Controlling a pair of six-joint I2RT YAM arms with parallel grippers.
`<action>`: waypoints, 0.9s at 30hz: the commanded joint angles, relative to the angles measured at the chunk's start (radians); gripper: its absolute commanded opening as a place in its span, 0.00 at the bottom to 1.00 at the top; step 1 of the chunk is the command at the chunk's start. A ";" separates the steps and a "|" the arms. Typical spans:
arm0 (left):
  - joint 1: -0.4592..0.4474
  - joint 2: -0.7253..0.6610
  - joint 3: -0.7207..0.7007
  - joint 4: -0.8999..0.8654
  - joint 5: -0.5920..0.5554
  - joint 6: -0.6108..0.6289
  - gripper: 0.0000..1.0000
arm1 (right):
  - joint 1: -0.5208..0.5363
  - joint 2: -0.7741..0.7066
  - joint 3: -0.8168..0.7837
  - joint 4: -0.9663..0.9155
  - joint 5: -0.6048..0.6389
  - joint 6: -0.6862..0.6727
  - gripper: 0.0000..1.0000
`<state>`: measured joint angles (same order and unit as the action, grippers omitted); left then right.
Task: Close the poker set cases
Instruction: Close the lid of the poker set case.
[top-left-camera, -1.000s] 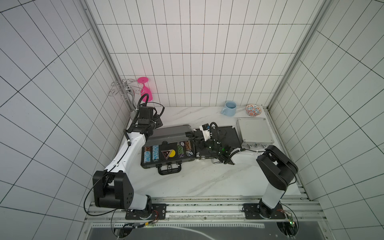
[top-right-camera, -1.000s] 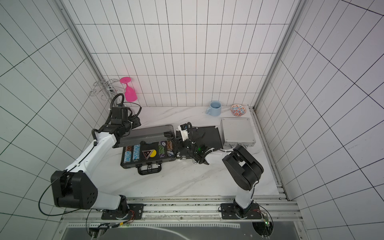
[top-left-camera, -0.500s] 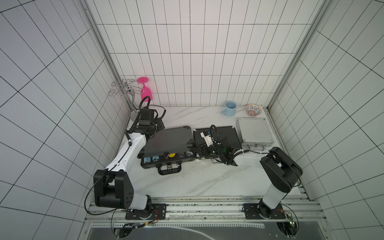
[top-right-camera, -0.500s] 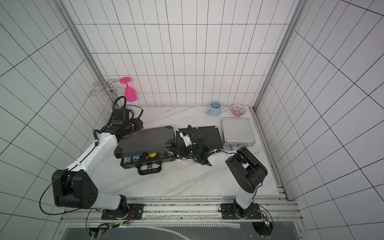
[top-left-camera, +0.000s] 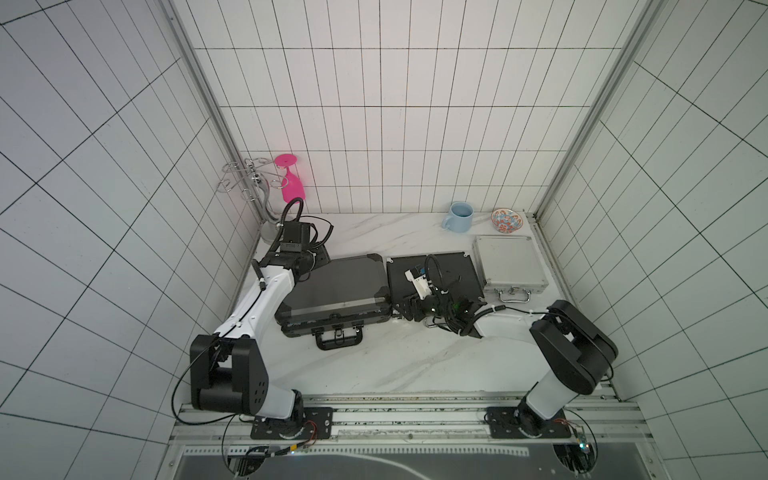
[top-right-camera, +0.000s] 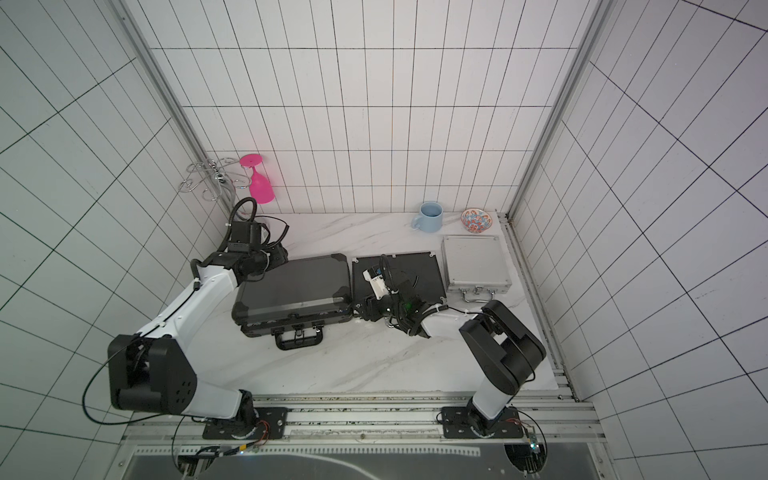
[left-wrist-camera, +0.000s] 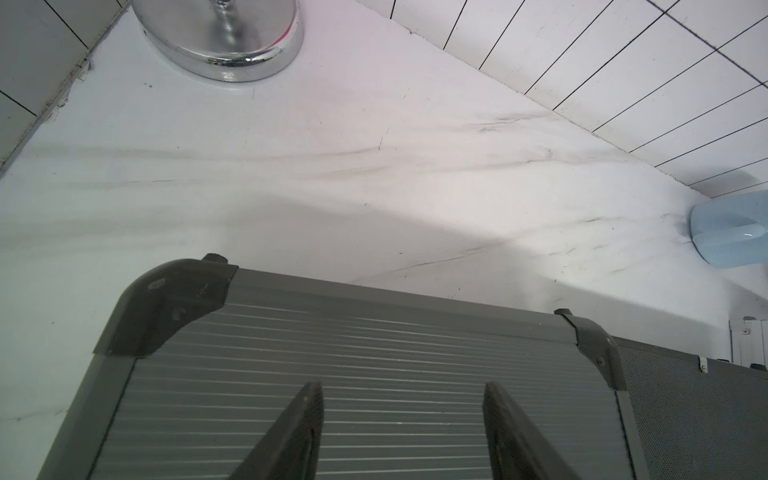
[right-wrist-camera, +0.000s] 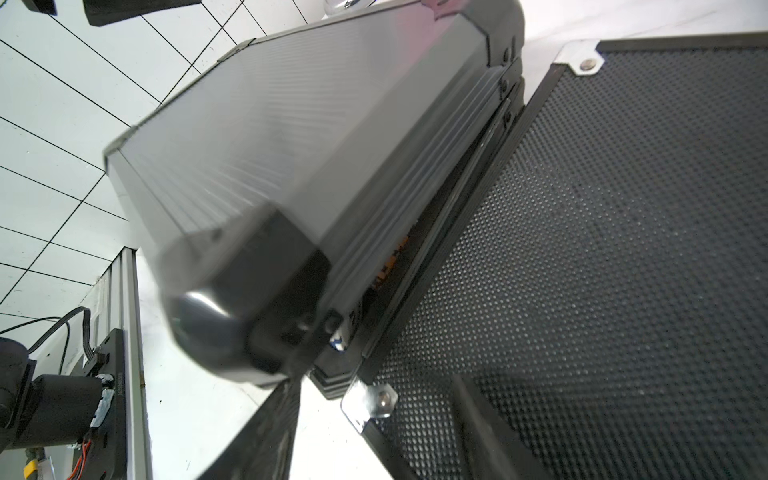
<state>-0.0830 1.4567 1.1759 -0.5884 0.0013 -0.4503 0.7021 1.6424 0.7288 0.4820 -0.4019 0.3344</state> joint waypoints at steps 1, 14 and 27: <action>-0.013 0.004 -0.012 -0.004 -0.001 -0.010 0.61 | 0.006 -0.053 -0.064 -0.053 -0.001 -0.030 0.61; -0.071 0.019 -0.091 -0.019 -0.054 0.004 0.61 | 0.061 -0.046 0.010 -0.118 0.054 -0.078 0.61; -0.082 -0.038 -0.304 -0.035 -0.128 -0.042 0.56 | 0.108 -0.094 0.159 -0.146 0.088 -0.074 0.60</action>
<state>-0.1677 1.4067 0.9390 -0.5220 -0.1062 -0.4545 0.7952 1.5642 0.7555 0.3477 -0.3206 0.2783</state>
